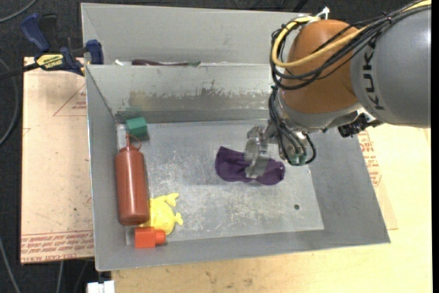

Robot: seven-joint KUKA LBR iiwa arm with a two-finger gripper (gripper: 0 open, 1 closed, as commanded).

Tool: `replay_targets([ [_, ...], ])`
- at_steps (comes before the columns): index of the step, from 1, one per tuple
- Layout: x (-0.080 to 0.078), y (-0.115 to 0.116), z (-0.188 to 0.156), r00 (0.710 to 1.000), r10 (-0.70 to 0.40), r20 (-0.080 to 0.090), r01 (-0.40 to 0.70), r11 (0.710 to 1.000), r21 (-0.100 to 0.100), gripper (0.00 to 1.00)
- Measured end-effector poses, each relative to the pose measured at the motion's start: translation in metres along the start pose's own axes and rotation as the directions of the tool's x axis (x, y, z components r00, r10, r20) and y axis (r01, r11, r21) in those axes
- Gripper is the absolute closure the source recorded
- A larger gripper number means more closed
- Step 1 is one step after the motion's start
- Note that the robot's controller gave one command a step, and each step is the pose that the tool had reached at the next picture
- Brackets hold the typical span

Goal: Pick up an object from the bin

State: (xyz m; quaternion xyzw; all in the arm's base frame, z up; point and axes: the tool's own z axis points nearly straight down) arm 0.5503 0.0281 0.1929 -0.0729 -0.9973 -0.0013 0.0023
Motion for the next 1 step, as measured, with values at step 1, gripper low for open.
replay_targets([
  [1,0.0022,-0.0026,-0.1182,0.999,0.034,0.003,-0.034,0.999,-0.001,1.0],
])
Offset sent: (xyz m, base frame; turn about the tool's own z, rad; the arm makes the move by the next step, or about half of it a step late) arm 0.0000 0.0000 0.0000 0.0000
